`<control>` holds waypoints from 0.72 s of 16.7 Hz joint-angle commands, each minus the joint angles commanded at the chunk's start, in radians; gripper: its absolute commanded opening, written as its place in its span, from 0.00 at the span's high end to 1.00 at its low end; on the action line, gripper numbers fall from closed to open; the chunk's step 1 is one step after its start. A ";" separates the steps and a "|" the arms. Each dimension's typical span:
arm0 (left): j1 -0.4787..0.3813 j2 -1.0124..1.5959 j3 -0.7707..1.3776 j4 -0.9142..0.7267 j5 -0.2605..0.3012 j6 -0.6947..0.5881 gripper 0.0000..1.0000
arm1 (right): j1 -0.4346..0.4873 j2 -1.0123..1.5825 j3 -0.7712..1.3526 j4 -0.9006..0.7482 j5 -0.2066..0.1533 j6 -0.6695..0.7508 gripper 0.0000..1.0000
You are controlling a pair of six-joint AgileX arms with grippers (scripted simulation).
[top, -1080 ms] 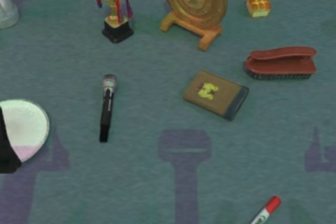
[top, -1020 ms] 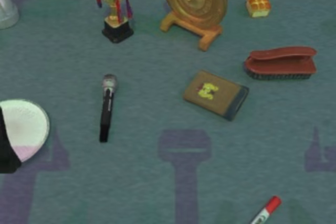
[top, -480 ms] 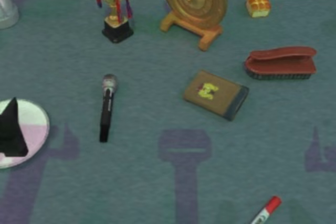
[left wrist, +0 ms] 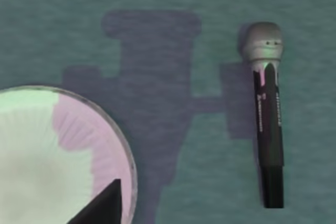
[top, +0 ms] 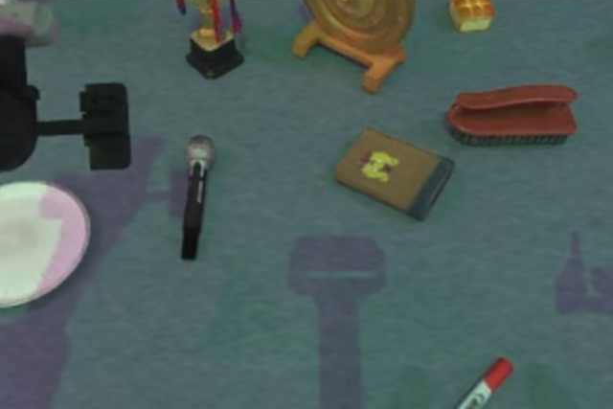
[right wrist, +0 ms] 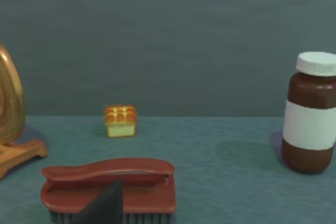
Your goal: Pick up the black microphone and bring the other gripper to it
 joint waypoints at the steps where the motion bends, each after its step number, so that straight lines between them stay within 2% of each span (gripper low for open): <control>1: -0.018 0.104 0.078 -0.042 0.000 -0.017 0.00 | 0.000 0.000 0.000 0.000 0.000 0.000 0.00; 7: -0.110 0.618 0.459 -0.270 -0.004 -0.101 0.00 | 0.000 0.000 0.000 0.000 0.000 0.000 0.00; 12: -0.148 0.820 0.602 -0.390 -0.012 -0.138 0.00 | 0.000 0.000 0.000 0.000 0.000 0.000 0.00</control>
